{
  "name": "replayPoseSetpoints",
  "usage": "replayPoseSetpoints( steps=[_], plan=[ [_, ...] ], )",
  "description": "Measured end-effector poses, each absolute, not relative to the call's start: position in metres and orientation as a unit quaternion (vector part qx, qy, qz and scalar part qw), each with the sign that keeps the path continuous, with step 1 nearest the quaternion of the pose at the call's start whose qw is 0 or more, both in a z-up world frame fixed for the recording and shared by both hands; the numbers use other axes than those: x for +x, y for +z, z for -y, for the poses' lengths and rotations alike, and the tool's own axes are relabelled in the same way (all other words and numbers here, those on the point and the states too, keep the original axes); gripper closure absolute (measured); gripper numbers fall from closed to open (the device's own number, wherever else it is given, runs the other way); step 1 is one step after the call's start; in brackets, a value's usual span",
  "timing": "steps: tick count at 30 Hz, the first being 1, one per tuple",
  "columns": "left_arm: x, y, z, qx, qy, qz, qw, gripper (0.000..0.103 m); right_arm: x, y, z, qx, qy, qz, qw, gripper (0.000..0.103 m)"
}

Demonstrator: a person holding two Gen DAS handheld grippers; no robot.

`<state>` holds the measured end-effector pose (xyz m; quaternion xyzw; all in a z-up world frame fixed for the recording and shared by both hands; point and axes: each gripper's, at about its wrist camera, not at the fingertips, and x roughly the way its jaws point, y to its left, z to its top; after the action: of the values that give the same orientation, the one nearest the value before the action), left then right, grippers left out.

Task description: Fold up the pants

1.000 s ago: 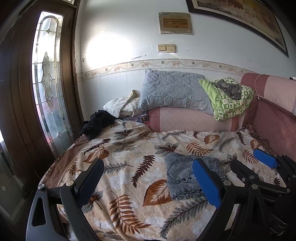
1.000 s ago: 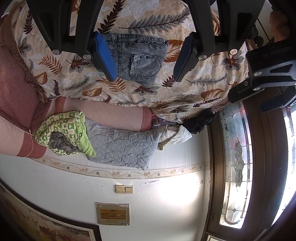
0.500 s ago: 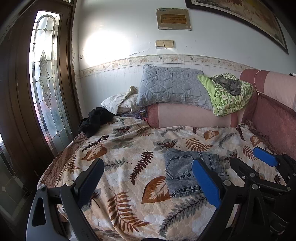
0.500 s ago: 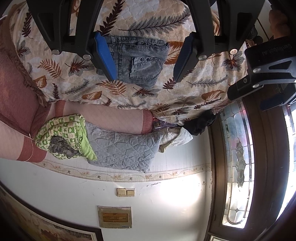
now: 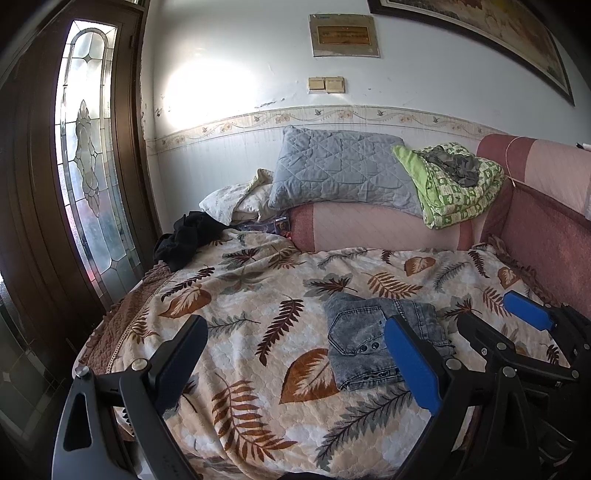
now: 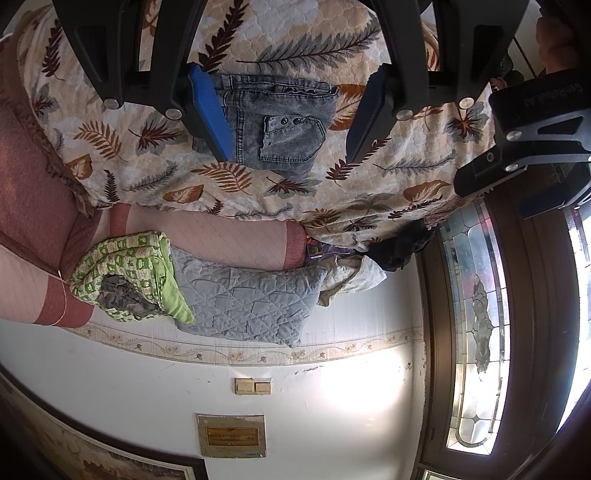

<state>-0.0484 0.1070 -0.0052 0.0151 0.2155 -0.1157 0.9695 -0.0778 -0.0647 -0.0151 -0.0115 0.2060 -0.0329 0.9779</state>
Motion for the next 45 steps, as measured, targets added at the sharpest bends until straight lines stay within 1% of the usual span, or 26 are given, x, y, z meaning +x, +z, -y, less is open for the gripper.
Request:
replayPoseSetpoints(
  steps=[29,38,41,43,45],
  plan=[
    [-0.051,-0.006,-0.106,0.014,-0.116,-0.214,0.970,0.006,-0.076,-0.013,0.053,-0.020,-0.031,-0.205,0.978,0.035],
    [-0.050,-0.006,-0.108,0.004,-0.146,-0.212,0.966,0.006,-0.074,-0.012,0.056,-0.016,-0.030,-0.210,0.977,0.035],
    [-0.032,-0.019,-0.104,0.005,-0.156,-0.233,0.960,0.006,-0.067,-0.017,0.065,-0.014,-0.034,-0.218,0.975,0.035],
    [-0.009,-0.037,-0.102,-0.006,-0.154,-0.269,0.951,0.006,-0.059,-0.027,0.086,-0.005,-0.055,-0.230,0.972,0.035],
    [0.018,-0.060,-0.104,-0.030,-0.144,-0.308,0.940,0.007,-0.054,-0.039,0.118,0.031,-0.075,-0.245,0.966,0.035]
  ],
)
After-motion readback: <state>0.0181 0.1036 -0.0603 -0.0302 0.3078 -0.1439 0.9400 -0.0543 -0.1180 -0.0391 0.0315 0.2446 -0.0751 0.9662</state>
